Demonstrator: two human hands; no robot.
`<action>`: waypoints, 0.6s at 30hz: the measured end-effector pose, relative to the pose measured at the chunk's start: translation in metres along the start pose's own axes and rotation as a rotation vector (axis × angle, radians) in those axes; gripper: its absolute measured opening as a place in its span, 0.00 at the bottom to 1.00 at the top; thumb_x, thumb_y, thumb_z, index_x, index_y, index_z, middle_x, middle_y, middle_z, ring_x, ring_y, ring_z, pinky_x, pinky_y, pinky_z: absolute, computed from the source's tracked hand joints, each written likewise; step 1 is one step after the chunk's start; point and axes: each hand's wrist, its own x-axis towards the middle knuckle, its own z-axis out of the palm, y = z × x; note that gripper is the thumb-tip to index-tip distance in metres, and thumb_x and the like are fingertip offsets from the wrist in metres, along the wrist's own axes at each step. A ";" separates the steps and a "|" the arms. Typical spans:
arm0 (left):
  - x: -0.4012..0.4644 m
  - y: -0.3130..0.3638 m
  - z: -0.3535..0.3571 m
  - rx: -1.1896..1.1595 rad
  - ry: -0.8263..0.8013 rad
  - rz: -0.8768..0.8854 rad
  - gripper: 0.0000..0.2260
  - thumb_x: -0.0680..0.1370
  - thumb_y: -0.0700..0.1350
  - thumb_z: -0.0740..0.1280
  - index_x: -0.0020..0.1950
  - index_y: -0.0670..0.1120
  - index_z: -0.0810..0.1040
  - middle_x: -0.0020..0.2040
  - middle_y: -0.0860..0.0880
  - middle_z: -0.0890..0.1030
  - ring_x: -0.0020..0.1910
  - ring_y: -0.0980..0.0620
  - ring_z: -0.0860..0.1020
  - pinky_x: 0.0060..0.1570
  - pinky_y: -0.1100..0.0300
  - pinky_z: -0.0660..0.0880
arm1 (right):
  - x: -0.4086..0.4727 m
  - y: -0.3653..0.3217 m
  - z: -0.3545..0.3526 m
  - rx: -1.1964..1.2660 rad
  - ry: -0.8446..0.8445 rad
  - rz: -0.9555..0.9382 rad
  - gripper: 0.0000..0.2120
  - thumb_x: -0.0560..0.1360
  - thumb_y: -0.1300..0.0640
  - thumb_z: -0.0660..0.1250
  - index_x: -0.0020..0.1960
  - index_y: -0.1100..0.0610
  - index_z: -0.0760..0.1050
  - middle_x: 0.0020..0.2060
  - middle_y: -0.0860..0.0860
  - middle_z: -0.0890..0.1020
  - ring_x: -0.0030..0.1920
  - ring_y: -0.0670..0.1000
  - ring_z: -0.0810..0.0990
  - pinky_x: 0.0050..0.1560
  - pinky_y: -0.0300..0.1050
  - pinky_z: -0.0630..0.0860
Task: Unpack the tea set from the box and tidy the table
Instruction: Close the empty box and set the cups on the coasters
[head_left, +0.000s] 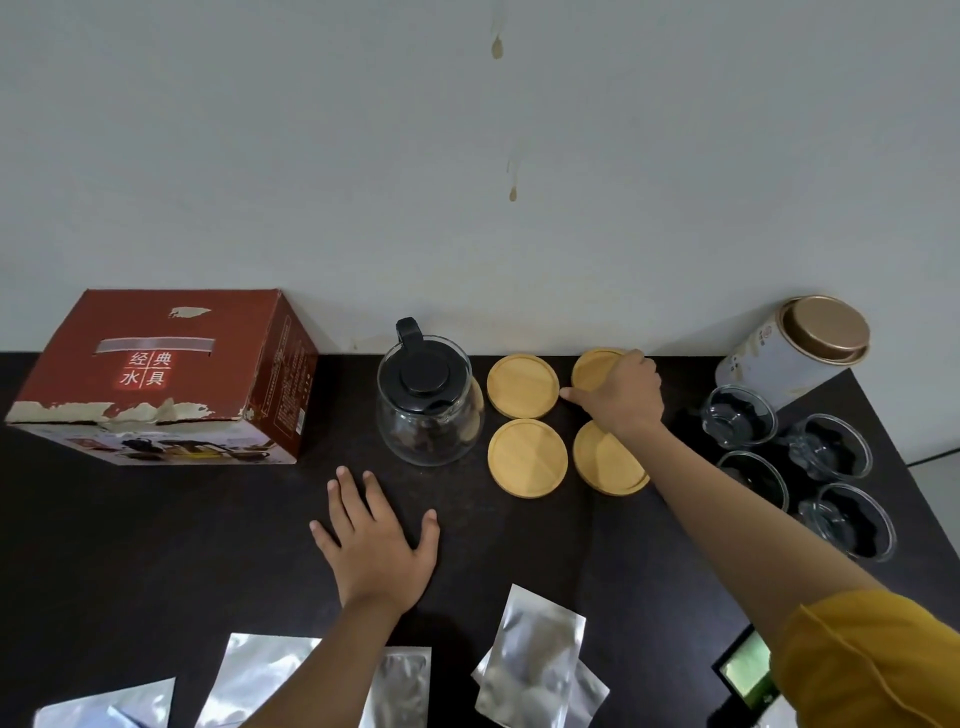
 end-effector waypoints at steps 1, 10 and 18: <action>0.000 0.000 0.000 0.001 0.001 0.001 0.40 0.72 0.66 0.51 0.73 0.39 0.63 0.76 0.37 0.58 0.75 0.38 0.56 0.65 0.31 0.59 | -0.001 0.000 0.001 0.000 0.011 -0.004 0.47 0.60 0.38 0.78 0.65 0.64 0.63 0.61 0.60 0.71 0.63 0.60 0.70 0.58 0.52 0.73; -0.001 0.000 -0.002 -0.016 0.009 0.007 0.40 0.71 0.66 0.50 0.73 0.38 0.62 0.76 0.37 0.57 0.75 0.38 0.56 0.66 0.31 0.58 | -0.005 0.004 0.004 0.009 -0.005 -0.005 0.47 0.64 0.37 0.75 0.69 0.65 0.61 0.65 0.60 0.70 0.67 0.60 0.69 0.67 0.55 0.69; -0.002 0.000 -0.003 -0.028 0.005 0.012 0.41 0.71 0.67 0.50 0.73 0.38 0.62 0.76 0.37 0.57 0.75 0.38 0.55 0.66 0.31 0.57 | -0.011 0.045 -0.040 -0.073 0.034 -0.243 0.32 0.70 0.47 0.72 0.64 0.66 0.66 0.61 0.61 0.72 0.63 0.60 0.70 0.62 0.54 0.70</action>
